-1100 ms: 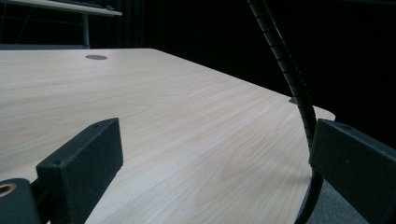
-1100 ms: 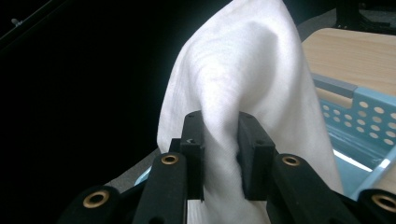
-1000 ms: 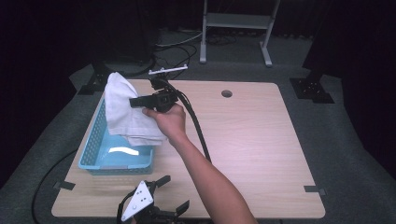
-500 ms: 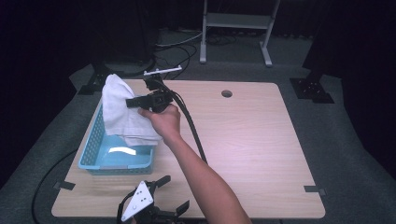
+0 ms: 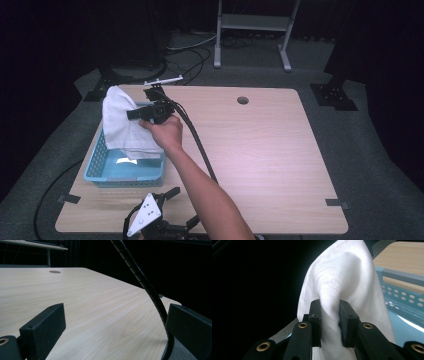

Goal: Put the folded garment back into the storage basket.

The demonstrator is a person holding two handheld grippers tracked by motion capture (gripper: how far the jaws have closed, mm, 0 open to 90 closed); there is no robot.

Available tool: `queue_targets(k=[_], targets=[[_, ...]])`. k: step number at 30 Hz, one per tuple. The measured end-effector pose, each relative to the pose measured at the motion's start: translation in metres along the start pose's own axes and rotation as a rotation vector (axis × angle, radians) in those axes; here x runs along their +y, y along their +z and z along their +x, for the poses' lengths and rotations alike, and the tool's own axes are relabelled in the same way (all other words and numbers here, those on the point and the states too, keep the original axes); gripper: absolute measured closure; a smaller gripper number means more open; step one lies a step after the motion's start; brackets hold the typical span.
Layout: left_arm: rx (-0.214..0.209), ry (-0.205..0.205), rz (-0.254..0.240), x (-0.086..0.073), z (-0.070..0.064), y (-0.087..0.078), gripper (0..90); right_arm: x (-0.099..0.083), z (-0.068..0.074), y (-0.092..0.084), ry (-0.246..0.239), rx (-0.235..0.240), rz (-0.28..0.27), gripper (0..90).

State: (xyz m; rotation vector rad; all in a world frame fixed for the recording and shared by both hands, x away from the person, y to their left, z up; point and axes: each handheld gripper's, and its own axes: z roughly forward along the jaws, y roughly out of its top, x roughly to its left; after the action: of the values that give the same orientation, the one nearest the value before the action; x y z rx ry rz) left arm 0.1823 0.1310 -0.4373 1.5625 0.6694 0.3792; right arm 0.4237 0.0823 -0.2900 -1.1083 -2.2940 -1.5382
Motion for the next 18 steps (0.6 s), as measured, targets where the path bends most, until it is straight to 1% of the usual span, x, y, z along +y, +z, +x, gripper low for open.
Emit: queue_targets(k=[7, 18], targets=[[0.006, -0.007, -0.005, 0.000, 0.001, 0.000, 2.5, -0.005, -0.001, 0.015, 0.031, 0.014, 0.000, 74.7], [0.016, -0.008, -0.004, -0.001, 0.002, -0.002, 2.5, -0.010, -0.003, 0.029, 0.047, 0.013, 0.016, 74.6]])
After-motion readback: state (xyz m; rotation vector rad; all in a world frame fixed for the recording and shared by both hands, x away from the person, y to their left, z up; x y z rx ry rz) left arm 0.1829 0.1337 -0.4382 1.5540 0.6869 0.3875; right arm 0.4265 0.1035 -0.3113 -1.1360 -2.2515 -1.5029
